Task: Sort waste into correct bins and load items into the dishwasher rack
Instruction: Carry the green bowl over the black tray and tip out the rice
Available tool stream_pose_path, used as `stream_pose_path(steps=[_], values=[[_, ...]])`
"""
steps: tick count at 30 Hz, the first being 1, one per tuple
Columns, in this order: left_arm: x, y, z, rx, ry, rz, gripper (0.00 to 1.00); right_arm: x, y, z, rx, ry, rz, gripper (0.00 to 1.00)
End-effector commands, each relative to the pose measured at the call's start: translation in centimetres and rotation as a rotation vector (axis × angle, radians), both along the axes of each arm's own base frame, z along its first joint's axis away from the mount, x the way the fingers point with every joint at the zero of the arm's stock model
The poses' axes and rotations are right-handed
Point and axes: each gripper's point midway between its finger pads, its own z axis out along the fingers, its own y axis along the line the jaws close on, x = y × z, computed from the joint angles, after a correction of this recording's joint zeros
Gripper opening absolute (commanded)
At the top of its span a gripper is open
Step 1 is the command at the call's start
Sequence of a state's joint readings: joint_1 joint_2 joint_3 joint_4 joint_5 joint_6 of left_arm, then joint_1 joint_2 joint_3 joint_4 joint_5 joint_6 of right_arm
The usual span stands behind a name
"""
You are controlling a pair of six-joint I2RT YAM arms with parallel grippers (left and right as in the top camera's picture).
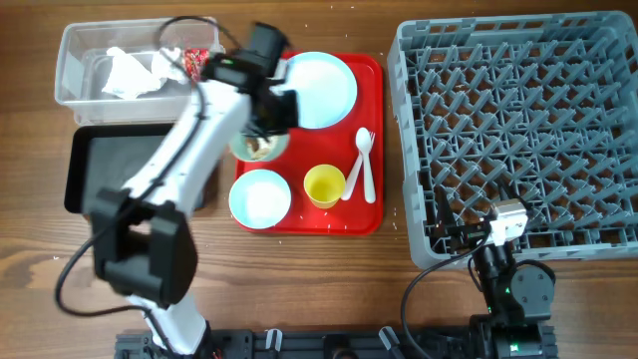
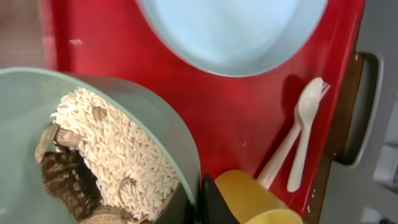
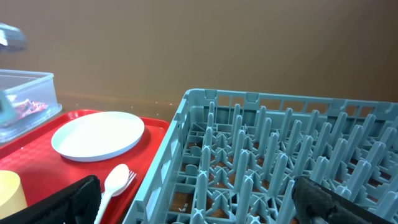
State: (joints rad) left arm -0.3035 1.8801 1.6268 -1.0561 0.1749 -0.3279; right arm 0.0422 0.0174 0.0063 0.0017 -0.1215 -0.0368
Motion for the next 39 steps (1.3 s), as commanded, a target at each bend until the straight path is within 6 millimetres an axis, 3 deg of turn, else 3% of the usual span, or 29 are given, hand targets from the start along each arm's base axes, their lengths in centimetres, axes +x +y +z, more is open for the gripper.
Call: stream_pose_path(steps=[1, 3, 5, 6, 12, 17, 23, 30, 39], values=[[-0.2, 4.5, 2.3, -0.047, -0.001, 0.053, 0.04, 0.0, -0.3, 0.2, 0.013, -0.009, -0.017, 1.0], [-0.9, 7.5, 2.2, -0.053, 0.043, 0.087, 0.04, 0.0, -0.3, 0.2, 0.014, -0.009, -0.017, 1.0], [-1.3, 12.7, 1.9, -0.156, 0.064, 0.142, 0.04, 0.0, -0.3, 0.2, 0.013, -0.009, -0.017, 1.0], [-1.5, 14.1, 1.7, -0.208, 0.059, 0.157, 0.04, 0.0, -0.3, 0.2, 0.013, -0.009, -0.017, 1.0], [-2.4, 19.4, 0.7, -0.406, -0.015, 0.231, 0.04, 0.0, -0.3, 0.2, 0.014, -0.009, -0.017, 1.0], [-1.8, 23.7, 0.9, -0.626, -0.209, 0.348, 0.04, 0.0, -0.3, 0.2, 0.013, -0.009, -0.017, 0.99], [-2.3, 25.4, 1.1, -0.715, -0.278, 0.397, 0.04, 0.0, -0.3, 0.2, 0.013, -0.009, -0.017, 1.0], [-1.9, 25.8, 6.1, -0.966, -0.456, 0.358, 0.04, 0.0, -0.3, 0.2, 0.013, -0.009, -0.017, 1.0], [-2.4, 26.7, 6.6, -1.01, -0.457, 0.402, 0.04, 0.0, -0.3, 0.2, 0.014, -0.009, -0.017, 1.0]])
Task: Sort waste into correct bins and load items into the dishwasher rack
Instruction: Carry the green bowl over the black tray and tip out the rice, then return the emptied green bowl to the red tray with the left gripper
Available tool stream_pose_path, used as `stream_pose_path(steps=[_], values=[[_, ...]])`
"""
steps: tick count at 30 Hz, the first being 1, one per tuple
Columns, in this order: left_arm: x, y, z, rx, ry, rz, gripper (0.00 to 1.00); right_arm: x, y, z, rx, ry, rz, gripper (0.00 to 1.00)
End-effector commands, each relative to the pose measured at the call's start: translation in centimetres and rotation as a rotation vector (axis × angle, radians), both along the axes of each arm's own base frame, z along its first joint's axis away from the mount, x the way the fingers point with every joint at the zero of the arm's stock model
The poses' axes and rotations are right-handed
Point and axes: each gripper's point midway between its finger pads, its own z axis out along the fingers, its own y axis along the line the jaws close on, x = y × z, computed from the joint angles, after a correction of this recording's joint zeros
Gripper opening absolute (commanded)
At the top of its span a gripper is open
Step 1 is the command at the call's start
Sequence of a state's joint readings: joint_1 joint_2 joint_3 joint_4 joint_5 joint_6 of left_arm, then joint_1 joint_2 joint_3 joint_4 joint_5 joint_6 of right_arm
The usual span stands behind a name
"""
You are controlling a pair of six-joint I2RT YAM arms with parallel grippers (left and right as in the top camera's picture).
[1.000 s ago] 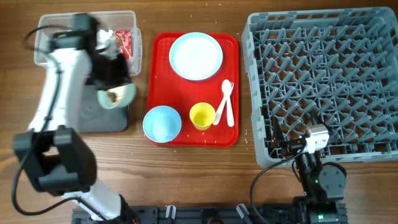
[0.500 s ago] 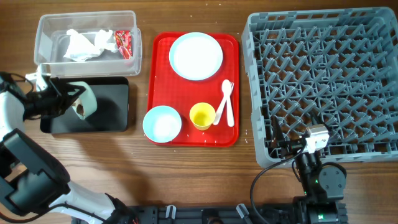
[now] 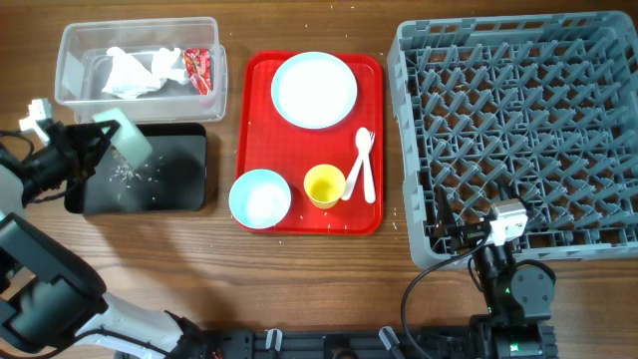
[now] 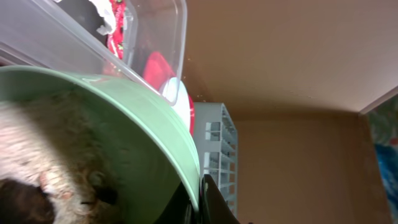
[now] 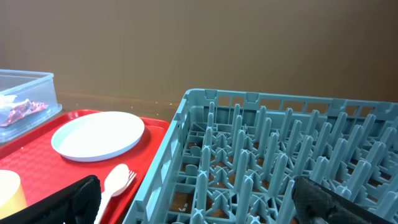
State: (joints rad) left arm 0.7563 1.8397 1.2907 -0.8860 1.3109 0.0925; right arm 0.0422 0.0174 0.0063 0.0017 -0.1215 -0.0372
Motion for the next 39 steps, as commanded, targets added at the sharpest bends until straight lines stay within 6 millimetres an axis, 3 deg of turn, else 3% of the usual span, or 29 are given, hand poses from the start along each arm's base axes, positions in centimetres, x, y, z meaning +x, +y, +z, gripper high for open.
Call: stream_pose_path(steps=[1, 8, 13, 19, 29, 33, 39], values=[[-0.2, -0.3, 1.9, -0.044, -0.06, -0.004, 0.04, 0.0, -0.3, 0.2, 0.014, -0.009, -0.017, 1.0], [-0.2, -0.3, 1.9, -0.08, -0.029, 0.006, 0.04, 0.0, -0.3, 0.2, 0.014, -0.009, -0.017, 1.0], [-0.4, -0.8, 4.1, -0.188, -0.11, -0.015, 0.04, 0.0, -0.3, 0.2, 0.014, -0.009, -0.017, 1.0], [-0.4, -0.9, 5.1, -0.227, -0.146, -0.024, 0.04, 0.0, -0.3, 0.2, 0.014, -0.009, -0.017, 1.0], [0.3, 0.0, 4.3, -0.187, -0.122, -0.01, 0.04, 0.0, -0.3, 0.2, 0.014, -0.009, -0.017, 1.0], [1.0, 0.9, 2.5, -0.132, -0.039, 0.031, 0.04, 0.0, -0.3, 0.2, 0.014, -0.009, -0.017, 1.0], [1.3, -0.7, 2.9, -0.19, -0.014, -0.004, 0.04, 0.0, -0.3, 0.2, 0.014, -0.009, -0.017, 1.0]])
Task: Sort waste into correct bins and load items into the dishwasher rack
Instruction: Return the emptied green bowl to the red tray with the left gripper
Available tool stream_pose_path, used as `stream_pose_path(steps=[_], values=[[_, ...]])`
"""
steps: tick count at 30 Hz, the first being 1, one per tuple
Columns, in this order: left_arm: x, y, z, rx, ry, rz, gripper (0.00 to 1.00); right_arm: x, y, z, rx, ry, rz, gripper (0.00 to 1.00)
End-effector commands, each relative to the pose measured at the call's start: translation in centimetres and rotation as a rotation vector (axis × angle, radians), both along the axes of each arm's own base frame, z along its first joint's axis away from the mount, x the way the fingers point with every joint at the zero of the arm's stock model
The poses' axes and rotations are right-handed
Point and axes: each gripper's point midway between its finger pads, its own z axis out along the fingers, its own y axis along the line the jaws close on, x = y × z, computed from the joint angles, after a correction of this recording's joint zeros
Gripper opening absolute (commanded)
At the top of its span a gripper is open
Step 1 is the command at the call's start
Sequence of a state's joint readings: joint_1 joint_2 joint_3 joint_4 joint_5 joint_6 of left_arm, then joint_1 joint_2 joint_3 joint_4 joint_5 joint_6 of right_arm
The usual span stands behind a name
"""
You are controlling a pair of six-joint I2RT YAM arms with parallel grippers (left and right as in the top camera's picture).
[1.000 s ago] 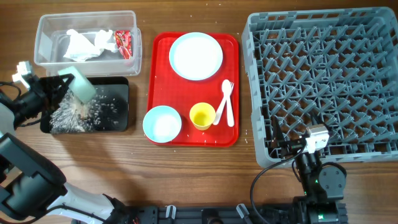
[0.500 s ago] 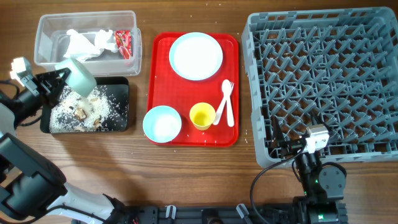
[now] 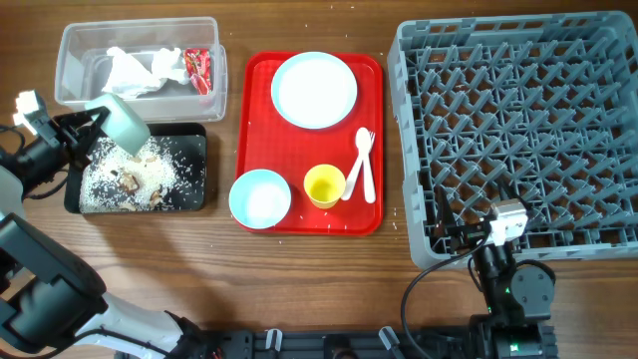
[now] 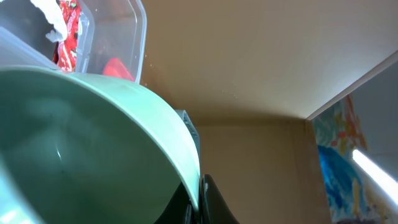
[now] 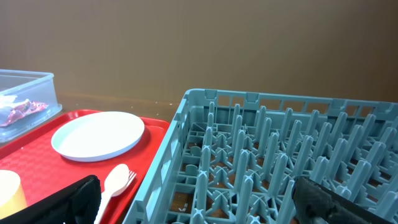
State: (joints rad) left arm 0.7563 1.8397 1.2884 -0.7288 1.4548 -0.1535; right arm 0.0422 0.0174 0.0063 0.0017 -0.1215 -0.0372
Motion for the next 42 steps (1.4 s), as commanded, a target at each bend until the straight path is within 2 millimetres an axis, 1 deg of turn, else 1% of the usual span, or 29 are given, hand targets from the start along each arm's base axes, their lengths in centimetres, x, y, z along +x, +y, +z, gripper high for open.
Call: stream_pose_path(steps=[1, 5, 8, 9, 10, 11, 14, 15, 18, 22, 24, 26, 29, 31, 33, 37, 39, 42], values=[[0.3, -1.5, 0.2, -0.021, 0.023, -0.032, 0.04, 0.0, -0.3, 0.2, 0.014, -0.009, -0.017, 1.0], [0.9, -3.6, 0.3, -0.017, 0.021, -0.087, 0.04, 0.0, -0.3, 0.2, 0.014, -0.009, -0.017, 1.0], [1.4, -6.3, 0.9, 0.013, 0.006, -0.153, 0.04, 0.0, -0.3, 0.2, 0.014, -0.009, -0.017, 1.0], [1.7, -7.4, 1.0, 0.044, 0.005, -0.177, 0.04, 0.0, -0.3, 0.2, 0.014, -0.009, -0.017, 1.0], [2.2, -9.2, 1.1, 0.115, 0.013, -0.209, 0.04, 0.0, -0.3, 0.2, 0.014, -0.009, -0.017, 1.0], [2.6, -10.4, 1.1, 0.173, 0.019, -0.227, 0.04, 0.0, -0.3, 0.2, 0.014, -0.009, -0.017, 1.0], [3.5, -14.9, 0.4, 0.399, 0.042, -0.283, 0.04, 0.0, -0.3, 0.2, 0.014, -0.009, -0.017, 1.0], [3.7, -16.9, -0.2, 0.498, 0.047, -0.307, 0.04, 0.0, -0.3, 0.2, 0.014, -0.009, -0.017, 1.0], [4.2, -20.8, -2.9, 0.749, 0.083, -0.335, 0.04, 0.0, -0.3, 0.2, 0.014, -0.009, -0.017, 1.0], [4.4, -24.1, -7.2, 1.12, 0.141, -0.333, 0.04, 0.0, -0.3, 0.2, 0.014, -0.009, -0.017, 1.0], [4.3, -26.2, -9.5, 1.267, 0.149, -0.353, 0.04, 0.0, -0.3, 0.2, 0.014, -0.009, -0.017, 1.0], [3.6, -28.2, -11.9, 1.353, 0.157, -0.4, 0.04, 0.0, -0.3, 0.2, 0.014, -0.009, -0.017, 0.99], [2.5, -30.0, -14.5, 1.388, 0.179, -0.473, 0.04, 0.0, -0.3, 0.2, 0.014, -0.009, -0.017, 1.0], [2.0, -30.5, -15.6, 1.396, 0.193, -0.504, 0.04, 0.0, -0.3, 0.2, 0.014, -0.009, -0.017, 1.0], [1.7, -30.6, -16.1, 1.401, 0.203, -0.519, 0.04, 0.0, -0.3, 0.2, 0.014, -0.009, -0.017, 1.0], [1.4, -30.4, -16.2, 1.404, 0.217, -0.529, 0.06, 0.0, -0.3, 0.2, 0.014, -0.009, -0.017, 1.0], [1.4, -30.4, -16.3, 1.404, 0.219, -0.531, 0.12, 0.0, -0.3, 0.2, 0.014, -0.009, -0.017, 1.0], [1.4, -30.4, -16.0, 1.403, 0.214, -0.528, 0.3, 0.0, -0.3, 0.2, 0.014, -0.009, -0.017, 1.0]])
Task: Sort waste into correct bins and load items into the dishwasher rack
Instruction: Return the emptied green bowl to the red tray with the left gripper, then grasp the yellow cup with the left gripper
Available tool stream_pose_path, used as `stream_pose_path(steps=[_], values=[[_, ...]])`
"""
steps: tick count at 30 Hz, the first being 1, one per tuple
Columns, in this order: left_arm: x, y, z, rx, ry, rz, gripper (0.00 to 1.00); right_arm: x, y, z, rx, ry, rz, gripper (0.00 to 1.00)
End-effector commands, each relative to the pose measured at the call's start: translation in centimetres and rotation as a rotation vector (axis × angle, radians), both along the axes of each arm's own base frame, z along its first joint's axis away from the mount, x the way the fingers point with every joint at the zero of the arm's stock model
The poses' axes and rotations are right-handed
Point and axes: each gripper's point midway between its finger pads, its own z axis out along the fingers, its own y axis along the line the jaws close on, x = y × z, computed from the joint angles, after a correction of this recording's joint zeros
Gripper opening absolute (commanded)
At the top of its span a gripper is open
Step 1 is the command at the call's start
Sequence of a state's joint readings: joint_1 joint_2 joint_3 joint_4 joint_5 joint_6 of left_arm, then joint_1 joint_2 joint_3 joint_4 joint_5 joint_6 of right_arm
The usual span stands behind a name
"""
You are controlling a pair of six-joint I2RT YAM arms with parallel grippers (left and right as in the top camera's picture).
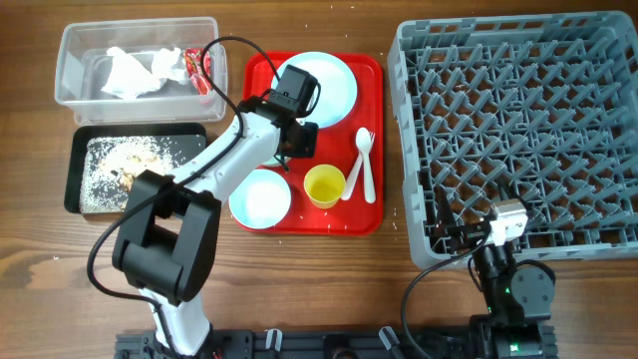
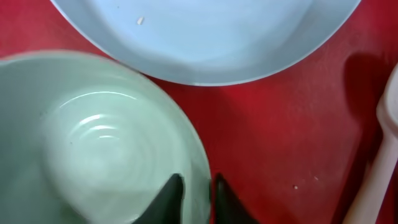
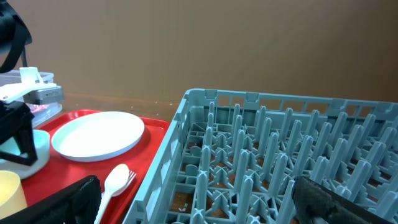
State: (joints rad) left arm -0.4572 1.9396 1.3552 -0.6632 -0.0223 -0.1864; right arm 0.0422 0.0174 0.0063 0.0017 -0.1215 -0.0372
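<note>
The empty green bowl [image 2: 93, 137] sits on the red tray [image 1: 374, 204], just below the white plate [image 1: 321, 88]. My left gripper [image 2: 198, 196] straddles the bowl's right rim, one finger inside and one outside, and they stand apart, open. In the overhead view the left gripper [image 1: 296, 135] hides the bowl. The bowl [image 3: 34, 149] also shows at the left edge of the right wrist view. The right gripper [image 3: 199, 205] rests open at the front left corner of the grey dishwasher rack [image 1: 518, 130], holding nothing.
On the tray are a small light-blue bowl [image 1: 260, 197], a yellow cup [image 1: 324, 185], and a white spoon and fork [image 1: 361, 165]. The black tray [image 1: 135, 170] at left holds rice and scraps. Behind it, the clear bin [image 1: 135, 62] holds paper and a wrapper.
The left arm has moved from above the black tray to the red tray. The emptied green bowl now sits there upright, and the fingers around its rim stand wider apart.
The left gripper first held the green bowl, full of rice and scraps, on the red tray. Then the bowl was tipped over the black tray, then empty with the food lying in that tray. Now it is back on the red tray. The right arm never moved.
</note>
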Motion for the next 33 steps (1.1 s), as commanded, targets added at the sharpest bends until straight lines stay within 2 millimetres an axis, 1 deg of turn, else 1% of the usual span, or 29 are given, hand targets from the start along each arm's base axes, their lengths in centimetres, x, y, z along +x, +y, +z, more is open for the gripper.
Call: stream_pose_path(steps=[1, 4, 6, 9, 13, 17, 20, 22, 26, 28, 31, 33], values=[[0.3, 0.3, 0.1, 0.013, -0.008, 0.009, 0.36, 0.0, -0.3, 0.2, 0.014, -0.009, -0.017, 1.0], [0.5, 0.2, 1.4, -0.002, -0.035, 0.01, 0.52, 0.0, -0.3, 0.2, 0.014, -0.009, -0.017, 1.0], [0.5, 0.1, 2.5, -0.016, -0.057, 0.009, 0.57, 0.0, -0.3, 0.2, 0.014, -0.009, -0.017, 1.0], [0.3, -0.1, 4.7, -0.05, -0.088, 0.006, 0.61, 0.0, -0.3, 0.2, 0.014, -0.009, -0.017, 1.0], [-0.4, -0.9, 7.5, -0.123, -0.113, -0.017, 0.63, 0.0, -0.3, 0.2, 0.014, -0.009, -0.017, 1.0], [-1.1, -1.3, 9.2, -0.167, -0.124, -0.034, 0.66, 0.0, -0.3, 0.2, 0.01, -0.01, -0.02, 1.0], [-1.8, -2.0, 9.7, -0.216, -0.103, -0.057, 0.69, 0.1, -1.3, 0.1, -0.083, -0.018, -0.076, 1.0], [-2.2, -2.4, 9.7, -0.234, -0.084, -0.067, 0.69, 0.1, -1.3, 0.1, -0.093, -0.019, -0.075, 1.0], [-2.4, -2.3, 9.6, -0.232, -0.072, -0.067, 0.7, 0.1, -1.3, 0.1, -0.093, -0.019, -0.075, 1.0], [-2.4, -2.3, 9.6, -0.232, -0.072, -0.067, 0.72, 0.1, -1.3, 0.2, -0.097, -0.021, -0.078, 1.0], [-2.4, -2.3, 9.5, -0.232, -0.071, -0.067, 0.76, 0.1, -1.4, 0.9, -0.176, -0.061, -0.085, 1.0], [-2.6, -2.3, 9.5, -0.23, -0.067, -0.067, 0.79, 0.1, -1.2, 0.8, -0.167, -0.054, -0.073, 1.0]])
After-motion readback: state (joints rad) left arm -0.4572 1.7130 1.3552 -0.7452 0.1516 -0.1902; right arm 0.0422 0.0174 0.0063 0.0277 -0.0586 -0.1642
